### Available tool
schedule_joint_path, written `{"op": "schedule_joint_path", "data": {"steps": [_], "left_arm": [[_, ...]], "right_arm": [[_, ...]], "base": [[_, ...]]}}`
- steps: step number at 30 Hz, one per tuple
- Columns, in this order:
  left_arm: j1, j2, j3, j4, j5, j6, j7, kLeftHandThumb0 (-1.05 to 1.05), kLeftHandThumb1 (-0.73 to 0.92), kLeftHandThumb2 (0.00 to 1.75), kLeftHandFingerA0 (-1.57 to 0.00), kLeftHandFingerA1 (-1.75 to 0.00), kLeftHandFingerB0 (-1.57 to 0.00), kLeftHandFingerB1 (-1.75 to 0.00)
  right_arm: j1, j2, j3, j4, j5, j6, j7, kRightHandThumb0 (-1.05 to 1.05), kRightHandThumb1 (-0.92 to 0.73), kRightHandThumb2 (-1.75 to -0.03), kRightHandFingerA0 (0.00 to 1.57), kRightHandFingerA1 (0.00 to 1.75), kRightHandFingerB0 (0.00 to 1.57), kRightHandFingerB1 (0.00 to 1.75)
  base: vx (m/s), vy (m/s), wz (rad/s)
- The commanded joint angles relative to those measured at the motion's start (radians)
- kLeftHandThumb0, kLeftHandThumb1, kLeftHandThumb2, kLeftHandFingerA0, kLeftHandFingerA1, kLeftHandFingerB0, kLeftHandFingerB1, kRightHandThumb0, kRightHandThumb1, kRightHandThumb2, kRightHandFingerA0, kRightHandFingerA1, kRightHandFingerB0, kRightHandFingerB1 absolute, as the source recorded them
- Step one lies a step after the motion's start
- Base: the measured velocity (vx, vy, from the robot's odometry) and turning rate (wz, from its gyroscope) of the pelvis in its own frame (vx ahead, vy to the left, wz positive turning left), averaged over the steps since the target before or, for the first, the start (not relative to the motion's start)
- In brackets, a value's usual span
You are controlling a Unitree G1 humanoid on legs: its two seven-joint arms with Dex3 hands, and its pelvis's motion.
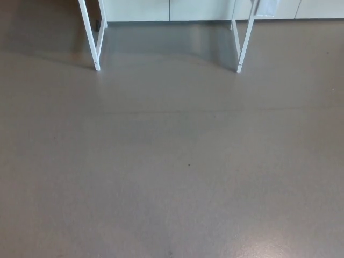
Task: The robot walks towards a desk on which a file tray is kept in the middle and a cube is kept to its right. The robot lifts the cube using its right hand and places it on the file tray.
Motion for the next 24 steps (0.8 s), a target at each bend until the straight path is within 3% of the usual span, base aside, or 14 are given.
{"op": "schedule_joint_path", "data": {"steps": [1, 4, 5, 6, 9, 10, 14, 15, 18, 19, 20, 22, 23, 24], "left_arm": [[-0.044, 0.093, 0.171, 0.205, -0.158, 0.056, -0.132, -1.05, 0.75, 1.01, -0.25, -1.63, -0.15, -1.53], [-0.043, 0.093, 0.167, 0.242, -0.131, 0.042, -0.158, -1.05, 0.67, 1.03, -0.37, -1.55, -0.15, -1.46], [-0.037, 0.093, 0.155, 0.250, -0.116, 0.029, -0.179, -1.05, 0.66, 1.03, -0.30, -1.57, -0.22, -1.49], [-0.026, 0.081, 0.154, 0.266, -0.112, 0.015, -0.178, -1.05, 0.67, 1.03, -0.32, -1.54, -0.25, -1.46], [-0.022, 0.080, 0.155, 0.285, -0.108, 0.000, -0.186, -1.05, 0.67, 1.03, -0.32, -1.54, -0.25, -1.46], [-0.018, 0.081, 0.153, 0.281, -0.107, 0.002, -0.186, -1.05, 0.65, 1.07, -0.37, -1.58, -0.26, -1.49], [-0.032, 0.081, 0.133, 0.298, -0.090, 0.019, -0.186, -1.05, 0.66, 1.08, -0.36, -1.53, -0.26, -1.44], [-0.018, 0.073, 0.129, 0.297, -0.089, 0.013, -0.185, -1.05, 0.65, 1.08, -0.38, -1.51, -0.27, -1.43], [-0.008, 0.072, 0.119, 0.297, -0.088, -0.001, -0.188, -1.05, 0.66, 1.06, -0.37, -1.49, -0.27, -1.41], [-0.002, 0.073, 0.115, 0.293, -0.088, -0.004, -0.199, -1.05, 0.64, 1.07, -0.35, -1.52, -0.27, -1.45], [0.001, 0.071, 0.110, 0.290, -0.087, -0.005, -0.197, -1.05, 0.64, 1.09, -0.37, -1.51, -0.30, -1.44], [0.003, 0.064, 0.102, 0.290, -0.085, -0.014, -0.193, -1.05, 0.65, 1.06, -0.38, -1.49, -0.30, -1.43], [-0.005, 0.059, 0.109, 0.300, -0.092, -0.003, -0.177, -1.05, 0.64, 1.03, -0.43, -1.52, -0.35, -1.42], [-0.006, 0.059, 0.109, 0.302, -0.093, -0.002, -0.175, -1.05, 0.64, 1.03, -0.43, -1.52, -0.35, -1.42]], "right_arm": [[-0.049, -0.126, -0.040, 0.256, 0.040, 0.075, 0.077, -0.28, -0.44, -0.97, 0.12, 0.56, 0.10, 0.52], [-0.004, -0.116, -0.104, 0.294, 0.105, -0.060, 0.112, -0.27, -0.45, -0.98, 0.12, 0.54, 0.10, 0.52], [0.008, -0.121, -0.111, 0.311, 0.110, -0.073, 0.130, -0.50, -0.59, -0.58, 0.13, 0.42, 0.20, 0.34], [0.025, -0.157, -0.039, 0.311, 0.031, -0.014, 0.139, -0.36, -0.42, -0.99, 0.04, 0.53, 0.00, 0.48], [0.041, -0.167, -0.025, 0.325, 0.032, -0.024, 0.143, -0.36, -0.42, -0.99, 0.04, 0.53, 0.00, 0.48], [0.052, -0.153, -0.074, 0.319, 0.092, -0.005, 0.167, -0.58, -0.61, -0.61, 0.05, 0.33, 0.15, 0.29], [0.064, -0.155, -0.081, 0.341, 0.103, -0.046, 0.195, -0.61, -0.63, -0.61, 0.10, 0.31, 0.14, 0.26], [0.070, -0.158, -0.088, 0.340, 0.104, -0.064, 0.188, -0.35, -0.42, -0.97, 0.02, 0.52, 0.00, 0.48], [0.079, -0.159, -0.088, 0.332, 0.101, -0.075, 0.183, -0.34, -0.44, -0.98, 0.02, 0.52, 0.00, 0.48], [0.084, -0.171, -0.059, 0.331, 0.074, -0.075, 0.198, -0.63, -0.64, -0.61, 0.08, 0.31, 0.14, 0.26], [0.082, -0.180, -0.038, 0.332, 0.055, -0.065, 0.197, -0.65, -0.67, -0.60, 0.08, 0.31, 0.13, 0.26], [0.078, -0.188, -0.030, 0.329, 0.061, -0.048, 0.200, -0.64, -0.66, -0.60, 0.05, 0.32, 0.12, 0.26], [0.093, -0.190, -0.043, 0.318, 0.082, -0.055, 0.223, -0.67, -0.50, -0.88, 0.02, 0.34, 0.04, 0.32], [0.095, -0.190, -0.044, 0.316, 0.086, -0.056, 0.226, -0.67, -0.50, -0.88, 0.02, 0.34, 0.04, 0.32]], "base": [[0.00, 0.000, 0.00], [0.00, 0.000, 0.00], [0.00, 0.000, 0.00], [0.00, 0.000, 0.00], [0.00, 0.000, 0.00], [0.00, 0.000, 0.00], [0.03, -0.019, -0.03], [0.00, -0.011, 0.12], [-0.05, -0.005, -0.08], [0.00, 0.000, 0.00], [0.00, 0.000, 0.00], [0.10, 0.084, -0.06], [0.13, 0.132, -0.11], [0.16, 0.185, -0.07]]}}
